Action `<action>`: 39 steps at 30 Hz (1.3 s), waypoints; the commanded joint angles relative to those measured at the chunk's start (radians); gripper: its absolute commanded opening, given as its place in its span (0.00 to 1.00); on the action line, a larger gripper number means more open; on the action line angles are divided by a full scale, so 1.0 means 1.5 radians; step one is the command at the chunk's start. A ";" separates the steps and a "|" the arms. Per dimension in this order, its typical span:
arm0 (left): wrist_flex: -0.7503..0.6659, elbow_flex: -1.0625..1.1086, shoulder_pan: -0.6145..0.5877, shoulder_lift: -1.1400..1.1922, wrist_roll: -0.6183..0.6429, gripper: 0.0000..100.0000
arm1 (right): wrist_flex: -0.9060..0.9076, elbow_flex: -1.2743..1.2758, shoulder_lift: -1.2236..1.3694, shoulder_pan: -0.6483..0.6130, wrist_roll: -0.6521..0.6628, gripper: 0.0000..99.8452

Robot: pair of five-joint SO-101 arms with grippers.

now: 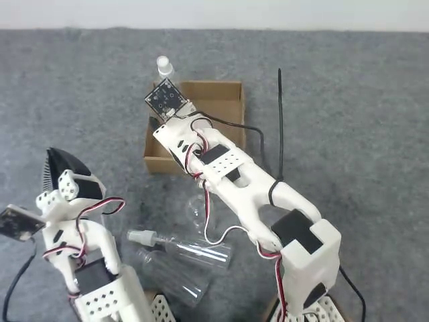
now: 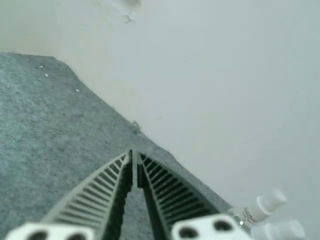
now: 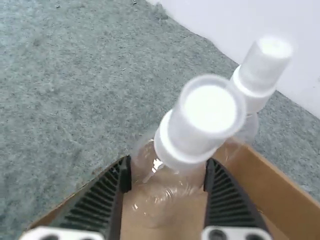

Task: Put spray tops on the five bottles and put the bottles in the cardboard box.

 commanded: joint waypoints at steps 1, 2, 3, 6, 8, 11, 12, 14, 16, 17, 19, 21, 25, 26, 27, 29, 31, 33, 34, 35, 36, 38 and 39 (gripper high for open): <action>-0.012 -0.008 -0.002 -0.010 -0.005 0.02 | -0.010 -0.005 -0.014 -0.002 0.011 0.12; -0.012 -0.008 -0.002 -0.010 -0.005 0.02 | -0.010 -0.005 -0.015 -0.002 0.012 0.13; -0.012 -0.008 -0.002 -0.010 -0.005 0.02 | -0.006 -0.005 -0.015 -0.002 0.012 0.14; -0.012 -0.008 -0.002 -0.010 -0.005 0.02 | 0.031 -0.013 -0.016 -0.003 0.012 0.20; -0.012 -0.008 -0.002 -0.010 -0.005 0.02 | 0.052 -0.023 -0.016 -0.004 0.012 0.21; -0.012 -0.008 -0.002 -0.010 -0.005 0.02 | 0.075 -0.036 -0.017 -0.002 0.012 0.21; -0.012 -0.008 -0.002 -0.010 -0.005 0.02 | 0.084 -0.039 -0.017 -0.002 0.012 0.21; -0.012 -0.008 -0.002 -0.010 -0.005 0.02 | 0.104 -0.046 -0.022 -0.002 0.012 0.21; -0.012 -0.008 -0.002 -0.010 -0.005 0.02 | 0.121 -0.046 -0.035 -0.003 0.012 0.21; -0.012 -0.008 -0.002 -0.010 -0.005 0.02 | 0.128 -0.045 -0.044 -0.003 0.012 0.21; -0.012 -0.008 -0.002 -0.010 -0.005 0.02 | 0.147 -0.044 -0.063 -0.002 0.011 0.21; -0.012 -0.008 -0.002 -0.010 -0.005 0.02 | 0.164 -0.044 -0.079 -0.001 0.011 0.21; -0.012 -0.008 -0.002 -0.010 -0.005 0.02 | 0.204 -0.044 -0.105 -0.001 0.011 0.21; -0.012 -0.008 -0.002 -0.010 -0.005 0.02 | 0.214 -0.044 -0.113 -0.001 0.011 0.21; -0.012 -0.008 -0.002 -0.010 -0.005 0.02 | 0.224 -0.044 -0.121 -0.001 0.011 0.21; -0.012 -0.008 -0.002 -0.010 -0.005 0.02 | 0.246 -0.044 -0.140 -0.001 0.011 0.21; -0.012 -0.008 -0.002 -0.010 -0.005 0.02 | 0.275 -0.044 -0.161 -0.001 0.011 0.21; -0.012 -0.008 -0.002 -0.010 -0.005 0.02 | 0.305 -0.044 -0.184 -0.001 0.011 0.21; -0.012 -0.008 -0.002 -0.010 -0.005 0.02 | 0.322 -0.044 -0.196 -0.001 0.011 0.21; -0.012 -0.008 -0.002 -0.010 -0.005 0.02 | 0.336 -0.044 -0.209 -0.001 0.011 0.21; -0.012 -0.008 -0.002 -0.010 -0.005 0.02 | 0.350 -0.044 -0.221 -0.001 0.011 0.21; -0.012 -0.008 -0.002 -0.010 -0.005 0.02 | 0.374 -0.043 -0.242 -0.001 0.011 0.21; -0.012 -0.008 -0.002 -0.010 -0.005 0.02 | 0.385 -0.043 -0.251 -0.001 0.011 0.21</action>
